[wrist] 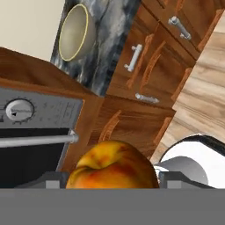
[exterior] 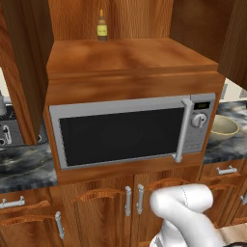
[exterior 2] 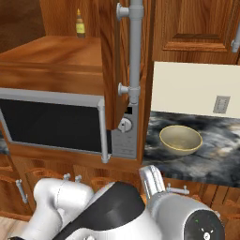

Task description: Pick the peach from the cabinet and place it in the bowl. Then pick the bowl and place it in the sink. Then turn on the sink facuet.

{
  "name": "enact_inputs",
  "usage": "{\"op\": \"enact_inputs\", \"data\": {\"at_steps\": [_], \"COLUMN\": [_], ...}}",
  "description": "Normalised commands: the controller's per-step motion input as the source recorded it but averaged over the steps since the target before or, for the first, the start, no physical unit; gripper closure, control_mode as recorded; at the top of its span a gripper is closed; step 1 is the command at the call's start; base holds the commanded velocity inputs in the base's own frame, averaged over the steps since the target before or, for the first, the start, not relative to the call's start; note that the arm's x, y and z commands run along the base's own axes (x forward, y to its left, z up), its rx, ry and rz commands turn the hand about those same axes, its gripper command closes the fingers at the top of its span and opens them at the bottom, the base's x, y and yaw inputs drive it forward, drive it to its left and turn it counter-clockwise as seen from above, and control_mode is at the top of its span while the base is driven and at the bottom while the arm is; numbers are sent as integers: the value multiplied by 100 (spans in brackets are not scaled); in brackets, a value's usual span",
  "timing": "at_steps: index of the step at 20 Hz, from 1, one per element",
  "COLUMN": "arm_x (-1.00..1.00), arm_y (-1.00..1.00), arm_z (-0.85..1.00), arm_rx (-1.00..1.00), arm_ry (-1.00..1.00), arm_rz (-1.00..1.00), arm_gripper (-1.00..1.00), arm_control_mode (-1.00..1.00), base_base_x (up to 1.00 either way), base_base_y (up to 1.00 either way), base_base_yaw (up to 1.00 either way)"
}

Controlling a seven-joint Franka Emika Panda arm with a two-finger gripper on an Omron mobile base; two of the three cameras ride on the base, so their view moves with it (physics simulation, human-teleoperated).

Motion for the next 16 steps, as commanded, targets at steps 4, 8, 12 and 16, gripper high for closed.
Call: {"op": "enact_inputs", "data": {"at_steps": [4, 8, 12, 16], "arm_x": [100, 96, 100, 100], "arm_y": [-49, -58, -47, -24], "arm_z": [11, -12, -10, 0], "arm_rx": [24, 25, 23, 16], "arm_ry": [7, 8, 4, 1], "arm_rz": [0, 2, 5, 7], "arm_gripper": [100, 100, 100, 100], "arm_control_mode": [-100, -100, -100, -100], "base_base_x": [0, 0, 0, 0], "base_base_y": [0, 0, 0, 0], "base_base_yaw": [0, 0, 0, 0]}}
